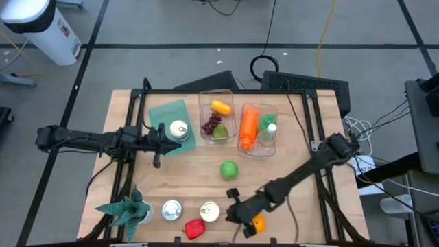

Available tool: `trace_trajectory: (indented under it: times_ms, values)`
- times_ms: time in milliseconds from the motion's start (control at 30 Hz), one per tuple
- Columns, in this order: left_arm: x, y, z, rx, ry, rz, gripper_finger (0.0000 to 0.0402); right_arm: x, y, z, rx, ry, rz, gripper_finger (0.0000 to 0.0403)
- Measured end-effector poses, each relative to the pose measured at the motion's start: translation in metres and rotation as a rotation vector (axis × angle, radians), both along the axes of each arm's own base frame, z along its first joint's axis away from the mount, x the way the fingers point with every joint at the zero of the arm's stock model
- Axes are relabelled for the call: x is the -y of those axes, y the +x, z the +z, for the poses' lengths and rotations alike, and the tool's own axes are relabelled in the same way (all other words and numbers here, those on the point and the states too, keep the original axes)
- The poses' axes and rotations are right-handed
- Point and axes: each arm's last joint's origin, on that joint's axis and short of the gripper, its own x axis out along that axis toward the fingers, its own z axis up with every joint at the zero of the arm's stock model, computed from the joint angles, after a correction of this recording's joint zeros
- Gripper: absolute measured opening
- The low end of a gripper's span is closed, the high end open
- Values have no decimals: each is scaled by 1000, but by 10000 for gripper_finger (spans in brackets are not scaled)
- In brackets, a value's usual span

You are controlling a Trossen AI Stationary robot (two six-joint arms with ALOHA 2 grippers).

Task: Pick & Place Food Item
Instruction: Stack the blue tuna can on top of the blue tuna can in the green bin

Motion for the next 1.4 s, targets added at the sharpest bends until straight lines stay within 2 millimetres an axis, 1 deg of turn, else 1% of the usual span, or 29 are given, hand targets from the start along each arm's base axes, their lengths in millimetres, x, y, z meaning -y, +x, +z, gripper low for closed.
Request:
trace_trajectory:
  times_ms: [100,233,367,533,633,800,900,967,1033,1100,1200,1300,1400]
  values:
    - [-2,0,0,1,-53,59,4,2,14,-13,-1,95,64,0]
    - [-3,0,0,3,-102,105,9,5,24,-19,31,164,96,0]
    - [-3,0,0,5,-103,108,20,11,32,-27,28,206,105,0]
    - [-3,0,2,20,-106,107,5,15,39,-42,23,216,106,0]
    - [-3,0,2,19,-99,107,5,18,42,-48,20,204,93,0]
    - [-3,0,2,18,-92,107,22,24,44,-50,44,125,20,0]
    - [-3,0,2,18,-92,107,20,29,46,-51,56,71,-37,0]
    - [-3,0,2,18,-92,107,14,33,48,-51,68,49,-45,0]
    - [-3,0,2,18,-92,107,6,38,50,-51,78,29,-64,0]
    - [-3,0,2,18,-92,107,3,44,52,-51,96,-13,-121,0]
    - [-3,0,2,18,-93,107,10,53,56,-51,125,-76,-197,0]
    - [-3,0,2,18,-93,107,20,63,60,-51,133,-96,-212,0]
    - [-3,0,2,18,-93,106,22,74,64,-51,133,-99,-233,0]
